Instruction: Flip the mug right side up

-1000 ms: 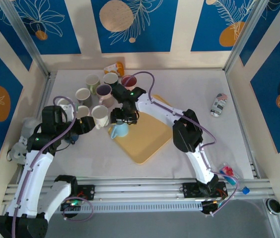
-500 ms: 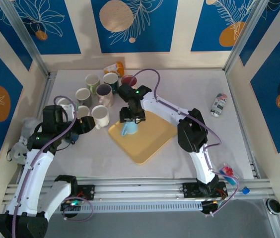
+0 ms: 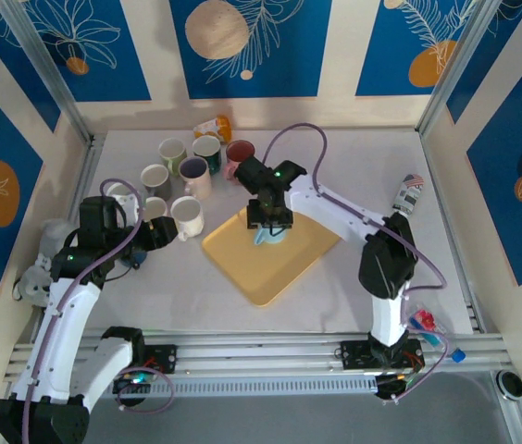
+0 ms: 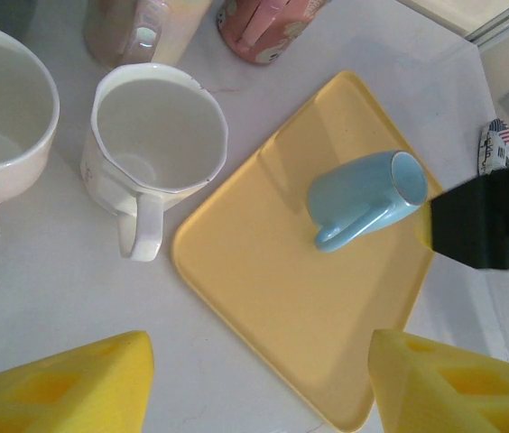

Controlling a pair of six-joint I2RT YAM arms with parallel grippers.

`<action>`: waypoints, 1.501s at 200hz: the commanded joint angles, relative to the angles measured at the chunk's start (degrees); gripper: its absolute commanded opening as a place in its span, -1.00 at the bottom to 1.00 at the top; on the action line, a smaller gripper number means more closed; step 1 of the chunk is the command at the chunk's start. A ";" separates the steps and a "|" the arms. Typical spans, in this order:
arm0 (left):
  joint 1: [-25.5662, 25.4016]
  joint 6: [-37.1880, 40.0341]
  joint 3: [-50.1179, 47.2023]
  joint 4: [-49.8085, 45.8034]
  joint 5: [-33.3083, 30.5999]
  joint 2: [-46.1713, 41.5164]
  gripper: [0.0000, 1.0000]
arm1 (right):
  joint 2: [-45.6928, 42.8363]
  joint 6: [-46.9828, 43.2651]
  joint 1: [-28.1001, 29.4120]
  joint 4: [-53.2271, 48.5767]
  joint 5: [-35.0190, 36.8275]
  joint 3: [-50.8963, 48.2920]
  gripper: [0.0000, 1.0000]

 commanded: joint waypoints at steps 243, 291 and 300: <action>0.57 -5.49 -0.80 2.70 -0.26 -1.16 0.25 | 0.12 32.08 -5.43 13.89 -2.78 -12.52 -0.07; 0.50 -5.02 -0.42 2.61 -0.35 -0.57 0.25 | -0.95 20.21 -5.49 10.46 1.31 -11.21 -0.36; 0.52 -5.07 -0.61 2.70 -0.27 -0.64 0.25 | -0.38 18.01 -5.22 8.34 3.01 -9.81 -0.37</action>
